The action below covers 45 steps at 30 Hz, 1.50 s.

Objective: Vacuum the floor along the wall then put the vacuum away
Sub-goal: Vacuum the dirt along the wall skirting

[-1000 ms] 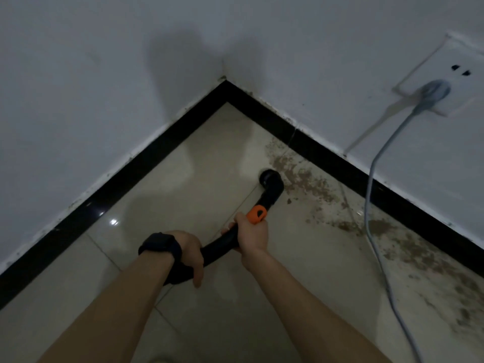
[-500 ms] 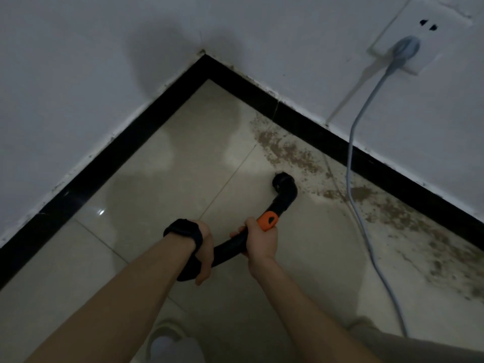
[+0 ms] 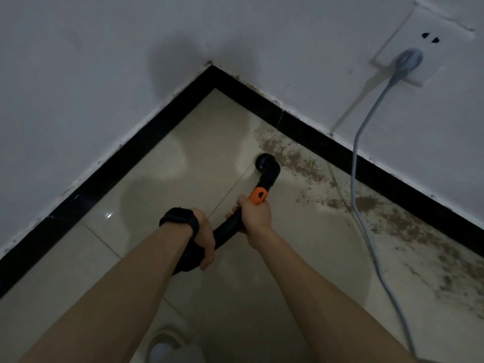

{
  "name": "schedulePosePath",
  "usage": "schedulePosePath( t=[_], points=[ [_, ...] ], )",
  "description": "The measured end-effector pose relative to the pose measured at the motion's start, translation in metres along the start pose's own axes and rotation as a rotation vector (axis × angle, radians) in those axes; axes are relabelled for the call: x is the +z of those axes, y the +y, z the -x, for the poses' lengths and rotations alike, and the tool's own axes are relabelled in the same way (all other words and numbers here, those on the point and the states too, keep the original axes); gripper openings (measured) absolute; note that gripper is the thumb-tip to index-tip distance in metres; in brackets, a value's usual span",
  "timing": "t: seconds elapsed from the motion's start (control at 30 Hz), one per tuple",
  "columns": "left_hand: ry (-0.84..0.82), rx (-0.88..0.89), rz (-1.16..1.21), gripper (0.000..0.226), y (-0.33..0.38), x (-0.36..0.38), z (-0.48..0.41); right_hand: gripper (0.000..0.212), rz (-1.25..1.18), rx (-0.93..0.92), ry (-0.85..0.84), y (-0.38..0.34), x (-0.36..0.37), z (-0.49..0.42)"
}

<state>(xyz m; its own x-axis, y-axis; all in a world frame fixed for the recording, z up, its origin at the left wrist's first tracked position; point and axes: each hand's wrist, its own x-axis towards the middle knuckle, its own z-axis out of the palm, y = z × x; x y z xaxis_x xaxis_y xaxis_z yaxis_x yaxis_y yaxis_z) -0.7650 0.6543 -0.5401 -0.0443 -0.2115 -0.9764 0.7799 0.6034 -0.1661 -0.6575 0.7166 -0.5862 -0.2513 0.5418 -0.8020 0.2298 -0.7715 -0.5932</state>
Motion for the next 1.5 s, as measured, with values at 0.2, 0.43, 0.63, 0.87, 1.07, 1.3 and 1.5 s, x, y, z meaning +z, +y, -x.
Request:
schedulePosePath(
  t=[0.2, 0.43, 0.63, 0.87, 1.07, 1.3, 1.5],
  points=[
    [0.001, -0.020, -0.056, 0.025, 0.018, 0.012, 0.007, 0.038, -0.062, -0.004, 0.084, 0.026, -0.021, 0.006],
    [0.048, 0.033, -0.070, 0.027, 0.020, 0.010, -0.001, 0.039, -0.021, -0.018, 0.094, 0.022, -0.026, 0.000],
    [0.205, 0.138, 0.147, 0.055, -0.001, 0.001, -0.017, 0.042, 0.046, -0.033, 0.066, -0.001, -0.006, -0.020],
    [0.427, 0.320, 0.323, 0.060, -0.011, 0.000, -0.024, 0.035, 0.165, -0.072, 0.055, -0.028, 0.014, -0.044],
    [0.659, 0.456, 0.364, 0.054, -0.017, 0.001, -0.036, 0.037, 0.224, -0.098, 0.073, -0.047, 0.026, -0.063],
    [0.885, 0.533, 0.423, 0.043, -0.012, -0.003, -0.046, 0.042, 0.305, -0.102, 0.080, -0.075, 0.041, -0.089],
    [0.876, 0.521, 0.431, 0.048, -0.007, -0.024, -0.044, 0.060, 0.344, -0.122, 0.122, -0.076, 0.042, -0.126]
  ],
)
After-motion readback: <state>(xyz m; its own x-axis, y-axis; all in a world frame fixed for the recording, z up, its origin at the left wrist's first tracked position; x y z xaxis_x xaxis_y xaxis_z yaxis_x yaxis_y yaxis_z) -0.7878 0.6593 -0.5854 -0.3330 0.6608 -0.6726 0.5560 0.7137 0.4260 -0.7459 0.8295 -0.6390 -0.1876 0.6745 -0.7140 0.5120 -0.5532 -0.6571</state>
